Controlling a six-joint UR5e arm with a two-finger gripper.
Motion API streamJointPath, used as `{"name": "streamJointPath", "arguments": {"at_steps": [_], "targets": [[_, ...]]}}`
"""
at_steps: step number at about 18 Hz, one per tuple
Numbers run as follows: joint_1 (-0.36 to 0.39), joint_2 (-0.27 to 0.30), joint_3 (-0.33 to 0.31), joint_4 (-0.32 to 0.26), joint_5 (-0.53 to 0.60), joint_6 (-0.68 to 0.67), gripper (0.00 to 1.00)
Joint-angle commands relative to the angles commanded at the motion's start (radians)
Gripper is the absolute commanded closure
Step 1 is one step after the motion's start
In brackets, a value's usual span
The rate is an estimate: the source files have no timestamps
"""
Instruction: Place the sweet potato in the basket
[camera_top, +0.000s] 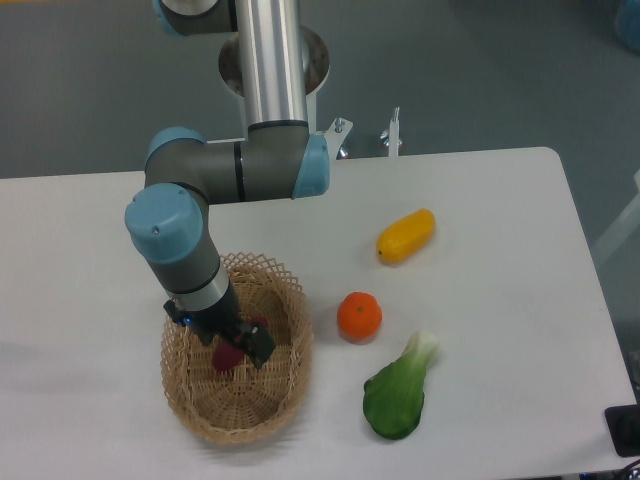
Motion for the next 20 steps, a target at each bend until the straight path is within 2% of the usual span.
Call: {"name": "streamJointPath", "arguments": {"at_steps": [3,6,7,9,10,12,15,20], "targets": [[0.070,0.040,0.012,-0.003,0.017,0.024,0.00],[0.150,0.096,0.011,-0.017,0.015,0.116,0.00],[0.175,0.115,0.011,-0.032,0.015,0.132,0.00],[0.231,0.139,0.017,-0.113,0.012,0.204,0.00],[0.254,0.153,0.017,-0.156,0.009,0.268,0.00],[0.296,0.173,0.015,-0.202,0.011,0.406,0.00],[0.357,0.198,0.011,-0.239,0.002,0.504,0.00],[0.411,0.203,-0.004,-0.244,-0.031,0.580,0.00]]}}
